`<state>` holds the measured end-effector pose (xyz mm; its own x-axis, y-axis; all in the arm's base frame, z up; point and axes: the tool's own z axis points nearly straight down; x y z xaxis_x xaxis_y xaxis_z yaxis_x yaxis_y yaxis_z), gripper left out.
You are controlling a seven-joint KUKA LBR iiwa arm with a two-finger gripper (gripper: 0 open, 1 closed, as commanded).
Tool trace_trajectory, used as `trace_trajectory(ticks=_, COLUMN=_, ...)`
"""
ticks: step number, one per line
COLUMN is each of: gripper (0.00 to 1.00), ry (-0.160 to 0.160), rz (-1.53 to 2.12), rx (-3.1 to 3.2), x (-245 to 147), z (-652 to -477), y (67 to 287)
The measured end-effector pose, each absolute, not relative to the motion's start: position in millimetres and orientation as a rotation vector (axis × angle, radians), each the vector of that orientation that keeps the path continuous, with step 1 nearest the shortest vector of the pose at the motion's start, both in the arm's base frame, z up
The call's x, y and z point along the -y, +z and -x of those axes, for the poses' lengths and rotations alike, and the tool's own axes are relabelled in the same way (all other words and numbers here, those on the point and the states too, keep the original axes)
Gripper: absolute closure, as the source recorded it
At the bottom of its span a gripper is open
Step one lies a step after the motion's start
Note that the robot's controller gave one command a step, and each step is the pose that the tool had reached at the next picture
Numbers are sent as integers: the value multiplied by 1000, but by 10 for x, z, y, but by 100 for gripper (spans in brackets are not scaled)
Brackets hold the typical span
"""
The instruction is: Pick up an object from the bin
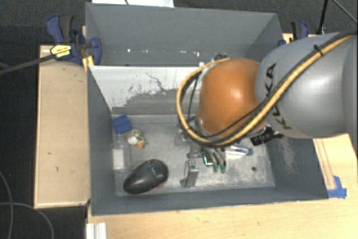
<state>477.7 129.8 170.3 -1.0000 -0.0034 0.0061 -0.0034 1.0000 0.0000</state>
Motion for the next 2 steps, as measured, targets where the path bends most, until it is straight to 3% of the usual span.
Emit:
trace_trajectory(ticks=1, gripper=0, ry=-1, rz=-249, rx=3126, x=-2105, z=-4915, y=778)
trace_trajectory(ticks=2, gripper=100, ry=-3, rz=-238, rx=3134, x=-2087, z=-4941, y=829)
